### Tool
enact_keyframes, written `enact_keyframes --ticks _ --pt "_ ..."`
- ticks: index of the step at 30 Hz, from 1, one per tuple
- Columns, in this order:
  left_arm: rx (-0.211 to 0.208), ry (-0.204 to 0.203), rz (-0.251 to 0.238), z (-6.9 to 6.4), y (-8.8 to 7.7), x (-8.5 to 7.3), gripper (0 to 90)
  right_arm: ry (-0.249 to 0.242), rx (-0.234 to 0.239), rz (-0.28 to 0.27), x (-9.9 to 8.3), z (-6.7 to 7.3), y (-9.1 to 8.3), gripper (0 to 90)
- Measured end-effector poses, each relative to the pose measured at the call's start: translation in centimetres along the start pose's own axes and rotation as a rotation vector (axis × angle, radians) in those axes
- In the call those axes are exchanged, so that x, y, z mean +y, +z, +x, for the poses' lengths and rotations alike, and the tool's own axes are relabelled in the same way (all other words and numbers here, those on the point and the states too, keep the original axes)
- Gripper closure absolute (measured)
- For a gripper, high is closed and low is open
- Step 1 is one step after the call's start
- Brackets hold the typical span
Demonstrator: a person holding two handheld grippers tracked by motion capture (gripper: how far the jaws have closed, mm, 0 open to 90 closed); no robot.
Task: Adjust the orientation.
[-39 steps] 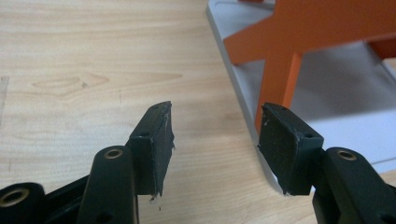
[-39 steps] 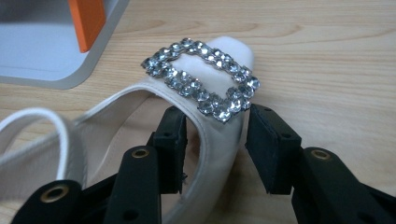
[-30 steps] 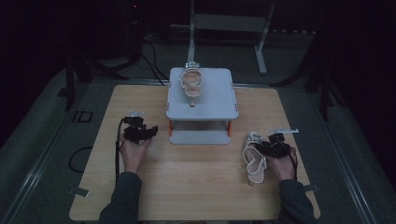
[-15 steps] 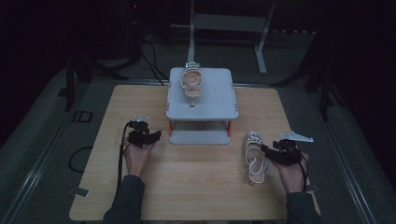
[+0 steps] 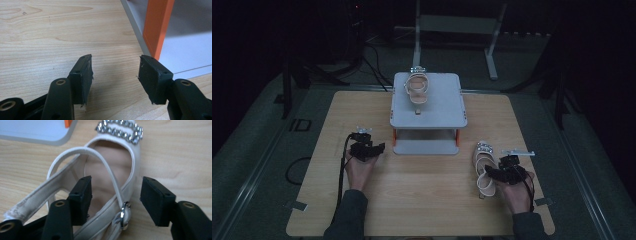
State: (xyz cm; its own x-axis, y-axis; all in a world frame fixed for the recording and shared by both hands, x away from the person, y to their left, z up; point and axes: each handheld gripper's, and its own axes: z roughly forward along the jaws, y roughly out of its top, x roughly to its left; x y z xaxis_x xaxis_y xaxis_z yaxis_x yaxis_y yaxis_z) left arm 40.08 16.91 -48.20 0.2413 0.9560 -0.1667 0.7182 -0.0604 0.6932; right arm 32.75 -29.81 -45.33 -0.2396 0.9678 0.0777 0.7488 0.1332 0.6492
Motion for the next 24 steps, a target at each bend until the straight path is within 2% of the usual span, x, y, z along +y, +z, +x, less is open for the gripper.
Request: enact_keyframes --ticks 4,6,8,9,13,16,24 --pt "0.002 0.001 0.006 0.0 0.1 -0.1 44.8 0.031 0.019 0.035 0.0 -0.3 0.0 55.1" --pt "0.003 0.0 0.007 0.1 0.2 -0.2 44.9 0.062 0.028 0.046 0.0 -0.5 0.0 59.3" --pt "0.006 -0.002 0.006 0.1 0.2 -0.3 44.8 0.069 0.019 0.054 0.1 -0.8 0.0 65.2" --pt "0.006 -0.002 0.006 0.2 0.2 -0.4 44.9 0.104 0.021 0.065 0.1 -1.0 -0.1 68.2" --pt "0.011 0.001 0.007 0.2 0.4 -0.6 44.8 0.185 0.029 0.089 0.3 -1.5 -0.2 76.4" --pt "0.012 0.001 0.006 0.1 0.4 -0.8 44.9 0.229 0.031 0.101 0.4 -1.8 -0.2 80.0" --pt "0.02 0.016 -0.022 0.2 0.6 -1.6 45.0 0.279 0.051 0.125 0.6 -2.2 -0.2 82.3"
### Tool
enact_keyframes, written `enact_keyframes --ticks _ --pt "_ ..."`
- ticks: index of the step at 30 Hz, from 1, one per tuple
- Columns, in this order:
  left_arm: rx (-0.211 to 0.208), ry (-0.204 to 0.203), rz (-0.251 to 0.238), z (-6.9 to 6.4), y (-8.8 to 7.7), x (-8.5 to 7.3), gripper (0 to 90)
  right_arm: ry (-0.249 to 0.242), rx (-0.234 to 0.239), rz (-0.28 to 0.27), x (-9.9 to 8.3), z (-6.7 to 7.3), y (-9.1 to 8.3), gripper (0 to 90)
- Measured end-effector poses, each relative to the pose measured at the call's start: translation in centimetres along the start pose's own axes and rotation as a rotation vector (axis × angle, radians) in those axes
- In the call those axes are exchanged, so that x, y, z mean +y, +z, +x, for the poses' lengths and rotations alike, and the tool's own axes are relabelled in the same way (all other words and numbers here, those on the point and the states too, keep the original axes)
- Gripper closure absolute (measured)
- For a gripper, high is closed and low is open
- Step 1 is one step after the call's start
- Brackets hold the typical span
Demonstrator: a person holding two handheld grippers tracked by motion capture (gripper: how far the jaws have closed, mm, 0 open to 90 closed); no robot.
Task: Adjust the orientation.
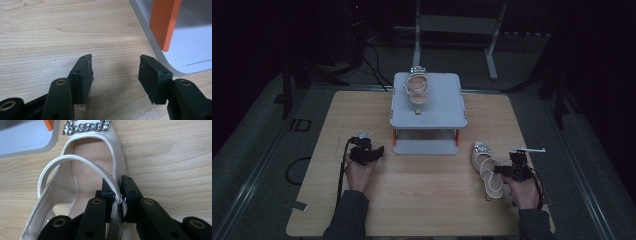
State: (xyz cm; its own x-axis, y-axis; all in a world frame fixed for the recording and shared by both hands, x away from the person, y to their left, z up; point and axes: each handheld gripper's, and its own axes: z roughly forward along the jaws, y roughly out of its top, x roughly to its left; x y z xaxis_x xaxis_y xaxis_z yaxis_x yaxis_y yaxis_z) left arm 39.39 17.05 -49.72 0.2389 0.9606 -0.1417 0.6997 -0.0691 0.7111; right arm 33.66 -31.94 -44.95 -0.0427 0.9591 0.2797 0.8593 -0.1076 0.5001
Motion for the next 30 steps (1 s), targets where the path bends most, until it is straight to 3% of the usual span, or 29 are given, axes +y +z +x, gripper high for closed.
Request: enact_keyframes --ticks 14,23,30 --pt "-0.008 0.003 -0.04 -0.5 0.4 -0.6 45.1 -0.02 -0.014 0.012 0.1 0.1 0.3 80.5" --pt "-0.008 0.005 -0.056 -0.4 0.5 -0.7 45.2 0.038 0.016 0.001 -0.1 -0.4 0.4 83.6" --pt "-0.007 -0.011 -0.072 -0.2 0.6 -0.8 45.1 0.096 0.07 -0.004 -0.1 -1.2 0.4 83.8"
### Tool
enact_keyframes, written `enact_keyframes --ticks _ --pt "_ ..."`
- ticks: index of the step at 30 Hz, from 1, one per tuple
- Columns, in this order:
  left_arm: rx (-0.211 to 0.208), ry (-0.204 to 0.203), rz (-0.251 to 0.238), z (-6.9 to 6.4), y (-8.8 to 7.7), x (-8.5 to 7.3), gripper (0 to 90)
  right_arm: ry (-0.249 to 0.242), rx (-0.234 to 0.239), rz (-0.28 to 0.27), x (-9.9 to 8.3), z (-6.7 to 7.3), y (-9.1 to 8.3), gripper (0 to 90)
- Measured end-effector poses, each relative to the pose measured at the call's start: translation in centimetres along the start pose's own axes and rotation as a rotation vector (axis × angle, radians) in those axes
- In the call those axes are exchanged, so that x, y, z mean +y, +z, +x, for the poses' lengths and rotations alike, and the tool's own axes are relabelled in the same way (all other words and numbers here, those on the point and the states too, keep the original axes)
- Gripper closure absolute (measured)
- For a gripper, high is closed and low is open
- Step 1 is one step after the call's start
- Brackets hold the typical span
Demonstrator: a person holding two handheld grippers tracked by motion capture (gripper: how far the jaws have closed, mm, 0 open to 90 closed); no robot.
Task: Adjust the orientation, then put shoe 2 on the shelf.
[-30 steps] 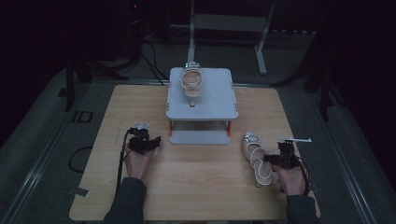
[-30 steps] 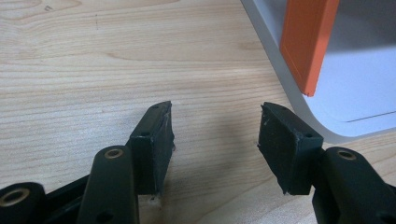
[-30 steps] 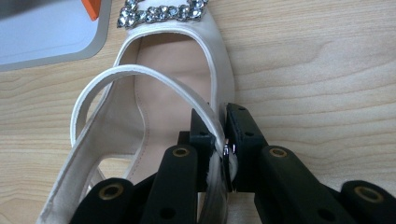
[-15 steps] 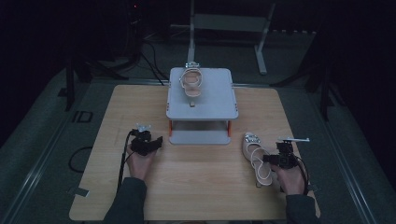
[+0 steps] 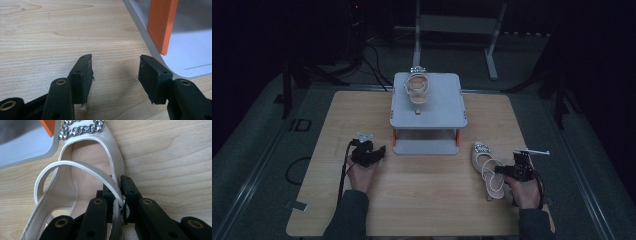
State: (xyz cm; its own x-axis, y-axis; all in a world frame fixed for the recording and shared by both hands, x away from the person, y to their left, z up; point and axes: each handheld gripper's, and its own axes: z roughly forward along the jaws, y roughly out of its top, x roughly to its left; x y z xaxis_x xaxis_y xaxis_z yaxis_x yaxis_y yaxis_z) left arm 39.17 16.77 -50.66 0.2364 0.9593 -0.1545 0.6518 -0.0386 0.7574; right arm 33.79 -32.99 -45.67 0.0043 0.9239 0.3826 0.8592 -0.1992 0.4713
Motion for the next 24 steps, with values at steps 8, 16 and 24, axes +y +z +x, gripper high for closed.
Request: enact_keyframes --ticks 8,16,24 --pt "-0.004 -0.041 -0.011 0.5 0.0 0.0 44.9 0.011 0.036 -0.008 0.3 0.0 -0.3 83.8" --pt "0.021 -0.015 -0.006 0.1 0.0 0.0 44.0 0.021 0.048 -0.056 1.5 0.1 -1.3 83.8" --pt "0.047 0.012 0.006 -0.2 0.1 0.1 43.4 0.027 0.052 -0.086 3.3 0.5 -1.7 83.7"
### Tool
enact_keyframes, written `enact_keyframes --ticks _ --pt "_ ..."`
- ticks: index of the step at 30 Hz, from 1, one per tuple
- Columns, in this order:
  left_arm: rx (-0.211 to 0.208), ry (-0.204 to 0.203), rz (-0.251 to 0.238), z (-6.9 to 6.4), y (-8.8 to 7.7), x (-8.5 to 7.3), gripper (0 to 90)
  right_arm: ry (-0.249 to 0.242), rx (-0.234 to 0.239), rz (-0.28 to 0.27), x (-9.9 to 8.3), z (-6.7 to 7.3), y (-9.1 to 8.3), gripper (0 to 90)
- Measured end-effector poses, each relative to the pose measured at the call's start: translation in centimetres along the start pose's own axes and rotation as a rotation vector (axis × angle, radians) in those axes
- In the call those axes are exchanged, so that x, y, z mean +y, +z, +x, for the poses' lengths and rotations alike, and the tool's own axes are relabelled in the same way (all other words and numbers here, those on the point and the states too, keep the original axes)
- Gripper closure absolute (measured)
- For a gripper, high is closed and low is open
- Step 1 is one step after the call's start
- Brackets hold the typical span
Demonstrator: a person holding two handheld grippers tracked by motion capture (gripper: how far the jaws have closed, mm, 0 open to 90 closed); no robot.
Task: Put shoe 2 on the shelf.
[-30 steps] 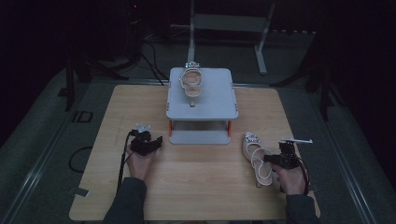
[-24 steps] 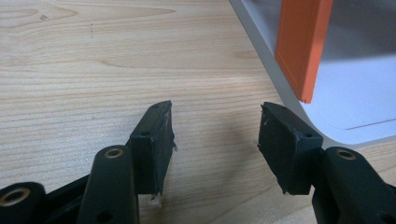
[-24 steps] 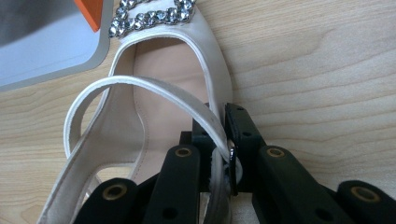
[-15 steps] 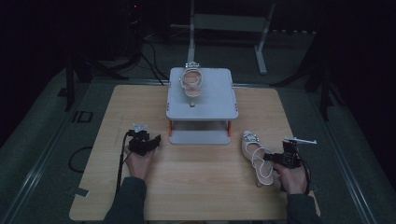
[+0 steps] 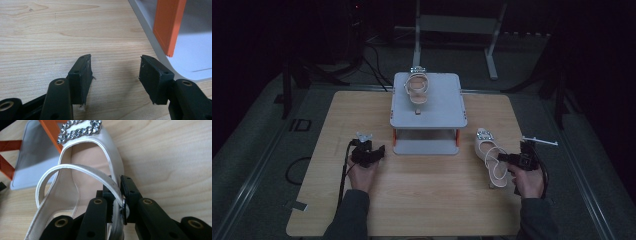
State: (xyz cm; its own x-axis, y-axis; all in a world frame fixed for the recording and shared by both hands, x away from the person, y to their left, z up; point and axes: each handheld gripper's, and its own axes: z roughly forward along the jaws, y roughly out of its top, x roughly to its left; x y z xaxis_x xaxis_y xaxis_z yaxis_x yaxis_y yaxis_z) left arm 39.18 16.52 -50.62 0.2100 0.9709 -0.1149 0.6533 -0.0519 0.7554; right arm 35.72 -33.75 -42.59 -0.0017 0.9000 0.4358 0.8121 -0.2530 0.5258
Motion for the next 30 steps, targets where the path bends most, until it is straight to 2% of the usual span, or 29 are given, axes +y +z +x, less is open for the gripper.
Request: enact_keyframes --ticks 4,14,20,30 --pt "-0.013 -0.023 -0.009 0.3 0.0 0.0 43.1 -0.005 -0.004 -0.007 0.8 0.4 0.3 83.7" --pt "-0.007 -0.003 -0.001 0.0 0.1 0.1 41.6 -0.006 -0.008 -0.016 2.2 1.0 0.9 83.6" --pt "-0.007 -0.005 -0.003 0.1 0.1 0.0 41.6 0.014 -0.002 -0.031 3.3 1.3 0.9 83.6" --pt "-0.007 -0.004 -0.001 0.0 0.1 0.1 41.6 0.009 -0.006 -0.036 5.2 2.5 1.3 83.6"
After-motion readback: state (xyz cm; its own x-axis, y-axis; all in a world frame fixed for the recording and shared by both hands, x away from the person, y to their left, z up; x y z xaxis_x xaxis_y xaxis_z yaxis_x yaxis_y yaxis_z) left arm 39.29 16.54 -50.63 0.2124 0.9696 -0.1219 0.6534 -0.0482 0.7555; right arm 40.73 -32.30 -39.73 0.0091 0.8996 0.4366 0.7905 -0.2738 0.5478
